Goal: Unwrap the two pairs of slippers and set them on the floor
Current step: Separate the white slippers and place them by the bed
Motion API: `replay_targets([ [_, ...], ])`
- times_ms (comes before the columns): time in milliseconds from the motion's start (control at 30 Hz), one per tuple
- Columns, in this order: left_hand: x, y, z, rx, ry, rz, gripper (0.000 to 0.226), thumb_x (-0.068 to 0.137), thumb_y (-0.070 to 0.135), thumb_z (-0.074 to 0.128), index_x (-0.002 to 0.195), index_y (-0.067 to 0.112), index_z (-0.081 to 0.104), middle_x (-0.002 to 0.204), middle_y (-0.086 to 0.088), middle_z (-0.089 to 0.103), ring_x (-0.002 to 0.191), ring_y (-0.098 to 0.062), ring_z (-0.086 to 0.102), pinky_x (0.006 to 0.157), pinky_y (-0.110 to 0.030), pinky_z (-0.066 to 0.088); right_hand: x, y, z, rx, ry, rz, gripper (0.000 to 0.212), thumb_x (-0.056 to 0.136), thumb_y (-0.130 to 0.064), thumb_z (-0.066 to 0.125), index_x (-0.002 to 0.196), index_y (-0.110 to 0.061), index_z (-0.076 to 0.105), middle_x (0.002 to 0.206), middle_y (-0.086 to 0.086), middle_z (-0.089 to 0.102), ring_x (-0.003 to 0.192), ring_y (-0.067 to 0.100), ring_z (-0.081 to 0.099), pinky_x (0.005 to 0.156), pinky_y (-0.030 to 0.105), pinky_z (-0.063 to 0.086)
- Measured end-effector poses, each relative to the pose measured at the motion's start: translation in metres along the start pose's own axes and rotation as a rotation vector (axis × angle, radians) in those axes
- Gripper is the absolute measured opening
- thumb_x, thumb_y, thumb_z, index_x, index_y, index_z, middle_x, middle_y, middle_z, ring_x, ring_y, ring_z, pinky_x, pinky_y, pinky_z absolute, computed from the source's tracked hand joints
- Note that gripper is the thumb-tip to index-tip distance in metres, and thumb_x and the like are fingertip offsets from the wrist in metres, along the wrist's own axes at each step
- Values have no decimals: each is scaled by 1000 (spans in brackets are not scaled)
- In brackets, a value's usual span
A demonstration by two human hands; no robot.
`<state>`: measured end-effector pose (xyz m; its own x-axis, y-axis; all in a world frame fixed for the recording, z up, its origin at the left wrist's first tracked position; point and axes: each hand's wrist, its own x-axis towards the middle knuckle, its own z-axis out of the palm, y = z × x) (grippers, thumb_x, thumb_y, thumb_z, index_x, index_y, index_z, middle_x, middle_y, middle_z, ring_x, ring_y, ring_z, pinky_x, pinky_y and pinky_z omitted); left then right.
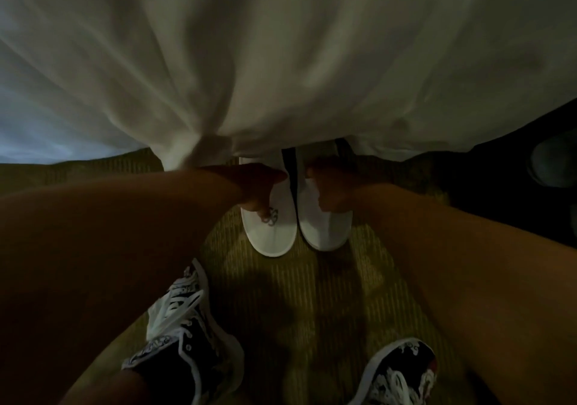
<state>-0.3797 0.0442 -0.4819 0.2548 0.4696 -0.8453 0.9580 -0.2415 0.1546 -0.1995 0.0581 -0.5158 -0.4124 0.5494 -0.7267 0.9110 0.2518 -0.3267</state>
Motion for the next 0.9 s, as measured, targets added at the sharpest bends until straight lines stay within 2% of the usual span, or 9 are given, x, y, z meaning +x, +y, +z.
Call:
replay_targets([
  [133, 0, -2, -4, -32, 37, -49, 112, 66, 64, 74, 152, 29, 12, 156, 0, 29, 137, -24, 35, 106, -32, 35, 2, 4, -4, -15, -52, -6, 83, 84, -19, 71, 151, -13, 22, 155, 16, 23, 142, 36, 24, 112, 43, 31],
  [267, 1, 1, -7, -47, 63, -52, 101, 71, 64, 70, 150, 26, 22, 152, -2, 36, 134, -25, 40, 105, -33, 37, 3, 8, -3, 29, -36, 29, 98, 77, -34, 78, 153, -22, 18, 160, 10, 15, 145, 33, 20, 111, 41, 32],
  [433, 1, 4, -4, -64, 87, -37, 97, 74, 62, 69, 150, 22, 23, 154, -3, 33, 138, -24, 35, 111, -34, 32, -1, 15, 3, 257, 98, 74, 80, 77, -50, 70, 145, -25, 37, 153, 6, 34, 133, 28, 43, 102, 36, 44],
  [500, 1, 3, -3, -108, 99, -41, 97, 71, 70, 65, 148, 25, 27, 152, 0, 36, 136, -24, 37, 109, -34, 34, -4, 16, 3, 235, 160, 45, 67, 84, -47, 63, 142, -20, 44, 150, 9, 40, 134, 29, 42, 105, 37, 39],
  [600, 1, -1, -5, -188, 196, -61, 83, 71, 78, 55, 136, 28, 45, 139, 2, 51, 123, -20, 49, 100, -32, 40, -10, 16, -9, 144, 251, -71, 49, 96, -22, 50, 143, -11, 44, 152, 13, 37, 139, 32, 33, 111, 35, 29],
  [667, 1, -4, -6, -219, 264, -63, 75, 72, 76, 56, 129, 28, 51, 130, 2, 55, 115, -19, 53, 94, -30, 42, -17, 18, -14, 192, 232, -47, 58, 94, -21, 54, 149, -16, 35, 157, 12, 29, 142, 33, 28, 113, 36, 29],
  [733, -2, -7, -4, -185, 233, -54, 81, 66, 76, 63, 132, 31, 49, 134, 3, 53, 118, -18, 52, 96, -30, 41, -22, 21, -17, 199, 145, 50, 73, 87, -36, 63, 151, -26, 28, 160, 7, 23, 142, 31, 29, 106, 34, 34],
  [800, -4, -7, -1, -39, 140, -52, 100, 58, 80, 65, 141, 32, 38, 145, 3, 43, 130, -21, 43, 103, -33, 37, -24, 16, -19, 69, 73, 55, 85, 79, -46, 69, 151, -26, 27, 157, 6, 28, 136, 30, 38, 93, 31, 41],
  [900, -2, -8, 5, 112, 70, -51, 104, 64, 81, 58, 148, 30, 26, 155, 0, 29, 141, -24, 27, 114, -38, 24, -21, 2, -18, -91, -5, -32, 80, 80, -42, 72, 146, -15, 36, 148, 13, 39, 128, 31, 45, 86, 30, 41],
])
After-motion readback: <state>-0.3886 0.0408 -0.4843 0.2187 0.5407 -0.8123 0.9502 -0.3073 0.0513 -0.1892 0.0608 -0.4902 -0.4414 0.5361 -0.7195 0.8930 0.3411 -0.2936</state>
